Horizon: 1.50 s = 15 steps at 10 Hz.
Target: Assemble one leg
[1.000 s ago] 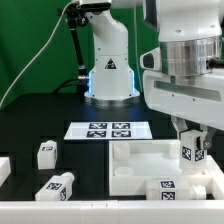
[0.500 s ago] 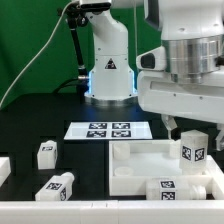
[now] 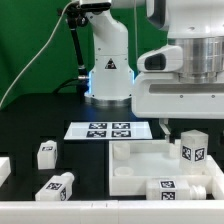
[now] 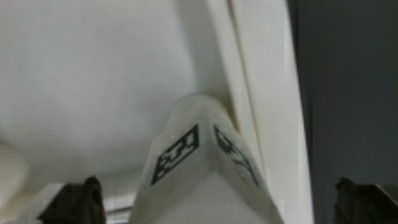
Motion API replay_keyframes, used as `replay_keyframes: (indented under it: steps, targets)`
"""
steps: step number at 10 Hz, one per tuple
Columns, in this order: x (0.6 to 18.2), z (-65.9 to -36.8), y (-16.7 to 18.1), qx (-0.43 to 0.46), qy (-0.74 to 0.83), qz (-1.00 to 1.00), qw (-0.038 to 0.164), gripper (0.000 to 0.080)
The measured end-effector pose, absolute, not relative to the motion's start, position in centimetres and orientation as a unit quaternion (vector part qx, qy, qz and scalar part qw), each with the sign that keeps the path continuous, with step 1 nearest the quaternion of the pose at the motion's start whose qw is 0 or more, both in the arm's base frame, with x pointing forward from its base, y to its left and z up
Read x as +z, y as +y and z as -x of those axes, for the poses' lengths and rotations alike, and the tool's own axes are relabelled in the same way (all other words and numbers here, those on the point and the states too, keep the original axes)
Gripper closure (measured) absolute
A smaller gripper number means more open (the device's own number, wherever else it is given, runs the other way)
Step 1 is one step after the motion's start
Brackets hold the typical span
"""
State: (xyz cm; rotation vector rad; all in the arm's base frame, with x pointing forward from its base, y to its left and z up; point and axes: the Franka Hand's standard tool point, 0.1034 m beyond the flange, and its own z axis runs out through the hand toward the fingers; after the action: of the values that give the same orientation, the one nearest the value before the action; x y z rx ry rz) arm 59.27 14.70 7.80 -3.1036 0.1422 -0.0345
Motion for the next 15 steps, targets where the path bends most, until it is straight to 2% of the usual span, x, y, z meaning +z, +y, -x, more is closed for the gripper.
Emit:
replay_keyframes:
  steps: [3,6,7,8,9,10,12,15]
  targets:
    - [8.01,-59.44,14.73,-0.016,-0.12,0.993,0.004,0.0151]
    - [7.87,-59.42,14.55,-0.015,-0.196,0.98,0.001,0.0151]
    - [7.86,-59.41,14.55,-0.015,-0.194,0.981,0.001,0.0249]
    - [7.86,-59.4,14.54,-0.015,-0.194,0.981,0.001,0.0249]
    - [7.85,-59.4,14.54,-0.015,-0.194,0.981,0.001,0.0429]
    - [7.86,-59.41,14.54,-0.015,-0.194,0.981,0.001,0.0517]
    - [7.99,-59.53,14.64,-0.01,-0.148,0.989,0.003,0.0517]
    - [7.83,-59.74,14.56,-0.027,0.073,0.997,0.01,0.0517]
